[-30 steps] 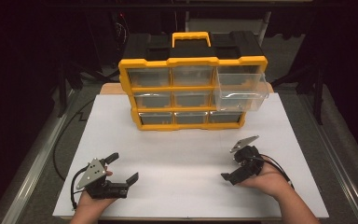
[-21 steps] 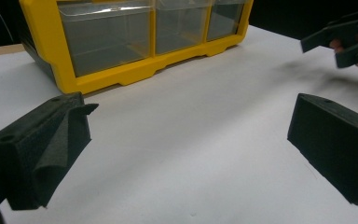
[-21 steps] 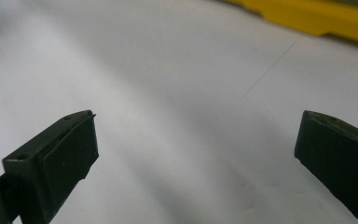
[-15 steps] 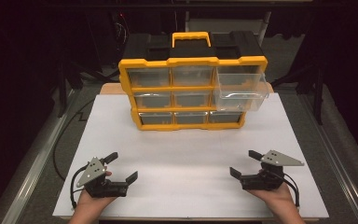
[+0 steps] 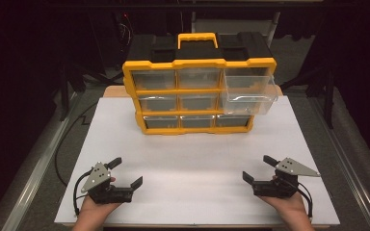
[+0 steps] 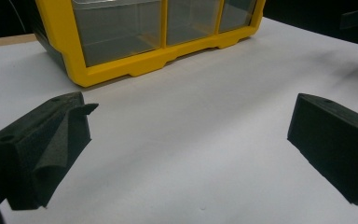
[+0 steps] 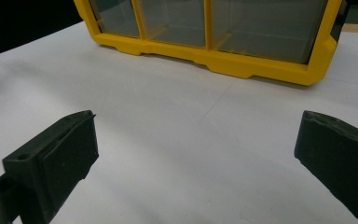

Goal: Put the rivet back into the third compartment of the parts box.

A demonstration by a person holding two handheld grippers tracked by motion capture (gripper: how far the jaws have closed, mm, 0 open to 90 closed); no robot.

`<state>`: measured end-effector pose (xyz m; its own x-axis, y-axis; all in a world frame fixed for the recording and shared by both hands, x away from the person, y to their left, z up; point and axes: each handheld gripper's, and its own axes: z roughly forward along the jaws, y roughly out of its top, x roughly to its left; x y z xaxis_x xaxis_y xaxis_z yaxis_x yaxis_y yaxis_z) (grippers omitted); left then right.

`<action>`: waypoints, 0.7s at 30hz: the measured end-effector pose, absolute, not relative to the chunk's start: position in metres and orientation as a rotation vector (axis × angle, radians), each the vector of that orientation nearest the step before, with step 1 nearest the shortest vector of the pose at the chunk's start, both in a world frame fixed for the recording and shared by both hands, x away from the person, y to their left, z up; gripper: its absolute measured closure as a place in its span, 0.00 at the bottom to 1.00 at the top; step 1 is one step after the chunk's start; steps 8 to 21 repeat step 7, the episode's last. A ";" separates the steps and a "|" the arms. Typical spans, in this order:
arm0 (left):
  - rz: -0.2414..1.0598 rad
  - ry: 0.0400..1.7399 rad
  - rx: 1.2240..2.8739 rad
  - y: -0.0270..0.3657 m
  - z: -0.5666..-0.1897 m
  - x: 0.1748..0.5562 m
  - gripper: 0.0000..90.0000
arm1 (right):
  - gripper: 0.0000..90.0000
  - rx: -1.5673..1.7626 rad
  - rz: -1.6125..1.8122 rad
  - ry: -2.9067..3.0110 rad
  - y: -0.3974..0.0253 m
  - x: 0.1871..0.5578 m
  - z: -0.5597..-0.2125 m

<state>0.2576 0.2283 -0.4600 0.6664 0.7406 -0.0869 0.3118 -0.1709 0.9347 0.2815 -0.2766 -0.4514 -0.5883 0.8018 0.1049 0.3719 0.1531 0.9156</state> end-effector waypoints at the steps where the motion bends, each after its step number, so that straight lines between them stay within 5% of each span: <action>1: 0.472 0.845 1.756 0.229 -0.460 0.257 0.00 | 0.00 1.121 1.421 2.027 -0.276 0.282 -0.451; 21: 0.475 0.842 1.763 0.229 -0.459 0.258 0.00 | 0.00 1.128 1.399 2.025 -0.276 0.282 -0.452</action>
